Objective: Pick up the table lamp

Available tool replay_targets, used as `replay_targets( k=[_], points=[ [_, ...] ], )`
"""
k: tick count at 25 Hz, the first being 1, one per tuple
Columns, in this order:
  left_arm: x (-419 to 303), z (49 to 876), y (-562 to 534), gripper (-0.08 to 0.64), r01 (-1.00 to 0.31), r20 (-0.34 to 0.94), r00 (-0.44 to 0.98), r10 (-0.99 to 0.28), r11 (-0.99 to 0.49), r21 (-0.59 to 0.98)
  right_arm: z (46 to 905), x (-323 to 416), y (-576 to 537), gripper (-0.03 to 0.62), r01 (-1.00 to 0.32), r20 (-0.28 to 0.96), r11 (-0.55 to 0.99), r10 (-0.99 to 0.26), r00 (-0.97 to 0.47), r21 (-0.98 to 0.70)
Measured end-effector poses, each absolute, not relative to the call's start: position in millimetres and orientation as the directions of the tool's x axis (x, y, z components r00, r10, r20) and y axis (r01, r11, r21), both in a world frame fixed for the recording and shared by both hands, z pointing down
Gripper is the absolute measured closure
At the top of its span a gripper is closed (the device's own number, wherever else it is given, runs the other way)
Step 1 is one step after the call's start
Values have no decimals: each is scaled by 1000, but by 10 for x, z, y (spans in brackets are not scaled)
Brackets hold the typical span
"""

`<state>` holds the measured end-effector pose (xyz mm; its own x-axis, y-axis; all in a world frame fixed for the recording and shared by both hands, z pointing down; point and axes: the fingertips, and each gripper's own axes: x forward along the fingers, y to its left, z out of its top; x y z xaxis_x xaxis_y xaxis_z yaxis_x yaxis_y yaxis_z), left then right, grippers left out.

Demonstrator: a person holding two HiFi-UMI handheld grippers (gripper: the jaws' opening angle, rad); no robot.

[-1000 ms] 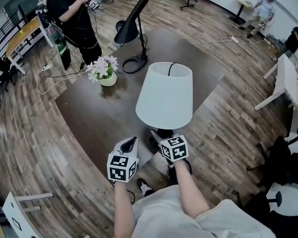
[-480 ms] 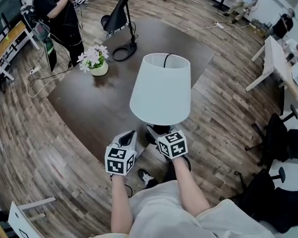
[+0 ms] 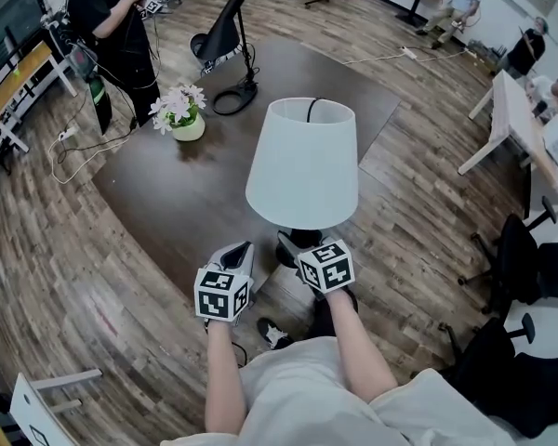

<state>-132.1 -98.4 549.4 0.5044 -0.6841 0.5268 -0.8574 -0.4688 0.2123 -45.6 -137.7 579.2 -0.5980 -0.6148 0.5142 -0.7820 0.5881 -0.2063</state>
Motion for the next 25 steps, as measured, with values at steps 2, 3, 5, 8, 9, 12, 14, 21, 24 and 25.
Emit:
replay_targets(
  k=[2, 3, 5, 8, 9, 12, 14, 21, 24, 25],
  points=[
    [-1349, 5484, -983, 558, -863, 526, 496, -691, -457, 213, 5780, -456, -1398, 377, -779, 514, 592, -612, -601, -206],
    [-1362, 5476, -986, 558, -866, 525, 492, -695, -452, 213, 5778, -464, -1409, 376, -777, 514, 594, -610, -603, -208],
    [-1373, 5465, -990, 558, -869, 523, 487, -699, -445, 214, 5783, -486, -1424, 377, -775, 515, 595, -606, -606, -212],
    [-1368, 5462, -990, 558, -871, 521, 484, -703, -440, 216, 5794, -522, -1429, 377, -771, 512, 598, -602, -613, -220],
    [-1366, 5459, -994, 558, -872, 519, 484, -705, -439, 217, 5792, -529, -1431, 377, -769, 512, 600, -600, -615, -221],
    [-1370, 5443, -1000, 558, -872, 516, 484, -707, -437, 219, 5780, -536, -1439, 376, -768, 512, 601, -599, -615, -220],
    [-1371, 5441, -988, 558, -871, 516, 486, -706, -438, 222, 5777, -521, -1434, 376, -772, 510, 597, -604, -613, -220],
    [-1402, 5482, -917, 558, -872, 521, 484, -703, -433, 226, 5842, -421, -1356, 376, -790, 507, 559, -619, -600, -252],
    [-1393, 5496, -898, 558, -869, 523, 490, -697, -439, 228, 5887, -388, -1324, 376, -797, 513, 545, -621, -592, -259],
    [-1385, 5498, -888, 558, -867, 523, 492, -695, -441, 230, 5897, -379, -1314, 376, -799, 515, 543, -622, -590, -260]
  ],
)
